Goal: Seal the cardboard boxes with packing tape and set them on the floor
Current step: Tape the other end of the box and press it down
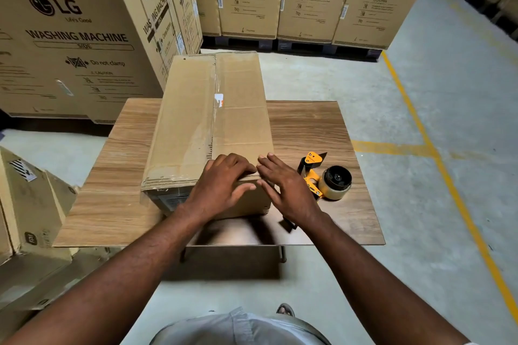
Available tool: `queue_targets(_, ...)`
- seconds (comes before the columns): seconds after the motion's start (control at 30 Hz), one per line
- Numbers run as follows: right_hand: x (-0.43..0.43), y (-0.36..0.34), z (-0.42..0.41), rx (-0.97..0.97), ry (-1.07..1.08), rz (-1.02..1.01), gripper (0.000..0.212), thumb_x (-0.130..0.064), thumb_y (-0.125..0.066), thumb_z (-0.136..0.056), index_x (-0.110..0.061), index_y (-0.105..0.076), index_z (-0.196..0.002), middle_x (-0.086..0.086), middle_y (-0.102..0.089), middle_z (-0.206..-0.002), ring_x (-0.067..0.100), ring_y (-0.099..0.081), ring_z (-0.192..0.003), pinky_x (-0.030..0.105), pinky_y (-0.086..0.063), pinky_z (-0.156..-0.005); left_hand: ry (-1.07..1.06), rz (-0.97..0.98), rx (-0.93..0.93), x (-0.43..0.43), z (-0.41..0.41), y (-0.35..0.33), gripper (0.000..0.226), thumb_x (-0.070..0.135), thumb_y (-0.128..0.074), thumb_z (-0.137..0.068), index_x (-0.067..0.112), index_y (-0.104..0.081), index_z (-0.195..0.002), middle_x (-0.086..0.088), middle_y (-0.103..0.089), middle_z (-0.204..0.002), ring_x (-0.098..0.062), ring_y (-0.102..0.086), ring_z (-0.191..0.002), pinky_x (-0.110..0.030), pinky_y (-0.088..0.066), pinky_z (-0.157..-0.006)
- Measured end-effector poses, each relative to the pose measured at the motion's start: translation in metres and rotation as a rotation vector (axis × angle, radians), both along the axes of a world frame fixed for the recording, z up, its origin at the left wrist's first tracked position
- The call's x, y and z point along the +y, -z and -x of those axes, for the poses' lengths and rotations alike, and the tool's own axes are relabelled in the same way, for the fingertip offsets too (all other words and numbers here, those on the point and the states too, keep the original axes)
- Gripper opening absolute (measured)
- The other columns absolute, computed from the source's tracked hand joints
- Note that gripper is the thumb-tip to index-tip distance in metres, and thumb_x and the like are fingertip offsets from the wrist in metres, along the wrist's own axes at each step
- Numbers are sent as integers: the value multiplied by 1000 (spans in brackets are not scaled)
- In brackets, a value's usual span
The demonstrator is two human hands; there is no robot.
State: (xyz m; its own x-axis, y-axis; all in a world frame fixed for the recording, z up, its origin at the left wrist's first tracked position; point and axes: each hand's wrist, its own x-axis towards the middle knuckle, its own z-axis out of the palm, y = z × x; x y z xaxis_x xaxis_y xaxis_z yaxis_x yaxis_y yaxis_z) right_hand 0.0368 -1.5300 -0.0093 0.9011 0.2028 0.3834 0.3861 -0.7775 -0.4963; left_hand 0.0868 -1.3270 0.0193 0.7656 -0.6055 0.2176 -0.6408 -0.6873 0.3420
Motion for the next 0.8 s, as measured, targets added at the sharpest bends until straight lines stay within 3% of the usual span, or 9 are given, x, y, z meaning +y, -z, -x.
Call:
queue_targets(0.1, -3, 3, -3, 2, -32, -11, 38, -9, -61, -96, -7, -61, -133, 8, -55, -144, 26, -42, -142, 45, -43, -110, -28, 6, -38, -2, 1, 0, 32, 42, -66, -89, 31, -59, -119, 10, -58, -117, -17, -54, -105, -40, -45, -88)
queue_targets(0.2, -11, 7, 0, 41, -61, 14, 50, 4, -61, -91, -8, -55, -139, 7, -49, -150, 24, -36, -146, 45, -41, -112, -17, -59, -38, -3, 3, 2, 46, 32, -75, -82, 33, -54, -123, 9, -54, -121, -18, -52, -108, -39, -44, -89)
queue_targets(0.27, -9, 4, -1, 62, -46, 9, 50, -4, -66, -90, -10, -57, -139, 5, -51, -149, 22, -37, -145, 44, -41, -113, 10, -59, -20, 0, 3, 1, 51, 29, -76, -80, 33, -52, -125, 9, -53, -124, -18, -51, -112, -39, -43, -92)
queue_targets(0.37, 0, -7, -4, 33, 45, 11, 39, -35, -67, -93, -13, -68, -125, 3, -61, -138, 20, -48, -137, 42, -44, -109, 4, 35, 3, 12, -1, -3, 43, 45, -64, -86, 31, -57, -126, 9, -56, -128, -18, -52, -117, -42, -42, -97)
queue_targets(0.47, 9, -8, -1, -8, 112, -42, 29, -31, -66, -95, -13, -72, -116, 3, -66, -131, 20, -54, -132, 41, -48, -105, -65, 18, -22, 33, -7, 1, 59, 51, -61, -89, 25, -52, -141, 2, -49, -149, -21, -46, -135, -41, -37, -110)
queue_targets(0.63, 16, -3, 5, 13, 112, 46, 37, -14, -68, -91, -10, -63, -127, 7, -60, -140, 27, -48, -138, 46, -43, -110, 0, -168, -47, 56, -4, 13, 83, 34, -71, -88, 28, -24, -157, -1, -19, -165, -19, -18, -152, -41, -17, -124)
queue_targets(0.8, 50, -21, -7, 33, 72, 134, 39, -34, -63, -94, -11, -62, -126, 7, -61, -137, 26, -51, -133, 43, -34, -115, -78, -108, -3, 54, -8, 12, 80, 53, -53, -95, 20, -16, -159, 1, -11, -165, -14, -9, -152, -34, -7, -123)
